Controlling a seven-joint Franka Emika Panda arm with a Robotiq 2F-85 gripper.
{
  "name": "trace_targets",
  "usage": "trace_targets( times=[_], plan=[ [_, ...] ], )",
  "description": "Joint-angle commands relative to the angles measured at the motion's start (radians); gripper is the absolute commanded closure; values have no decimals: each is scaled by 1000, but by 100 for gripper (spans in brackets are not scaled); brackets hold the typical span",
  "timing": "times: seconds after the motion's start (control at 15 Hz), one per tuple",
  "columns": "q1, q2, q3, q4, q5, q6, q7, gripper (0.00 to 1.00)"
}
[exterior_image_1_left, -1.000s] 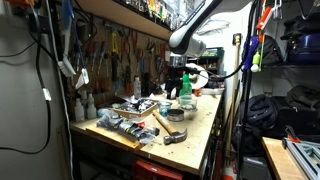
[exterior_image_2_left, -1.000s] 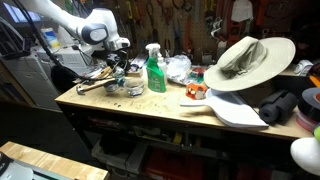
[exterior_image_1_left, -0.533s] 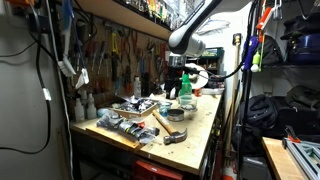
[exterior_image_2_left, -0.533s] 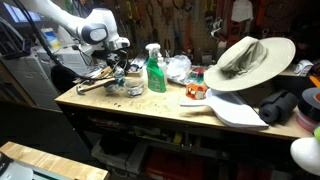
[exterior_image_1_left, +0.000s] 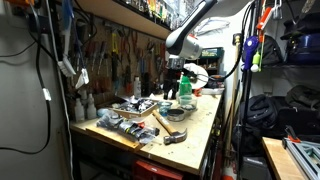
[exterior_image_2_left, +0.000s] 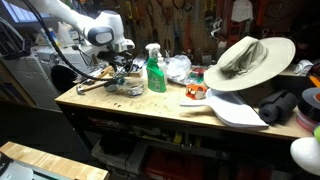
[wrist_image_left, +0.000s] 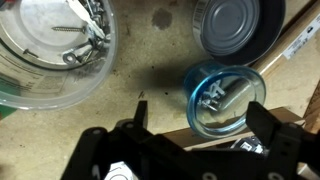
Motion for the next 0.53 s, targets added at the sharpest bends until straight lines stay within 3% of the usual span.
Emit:
trace_targets(
  times=[0.0, 0.07, 0.2, 0.27, 0.47],
  plan=[
    [-38, 41, 28, 47, 42, -53, -65, 0],
    [-42, 48, 31, 55, 44, -60, -70, 5],
    [-49, 58, 37, 64, 48, -54, -70, 29],
    [-52, 63, 40, 70, 51, -50, -69, 30],
    [-60, 77, 49, 88, 64, -54, -67, 54]
  ],
)
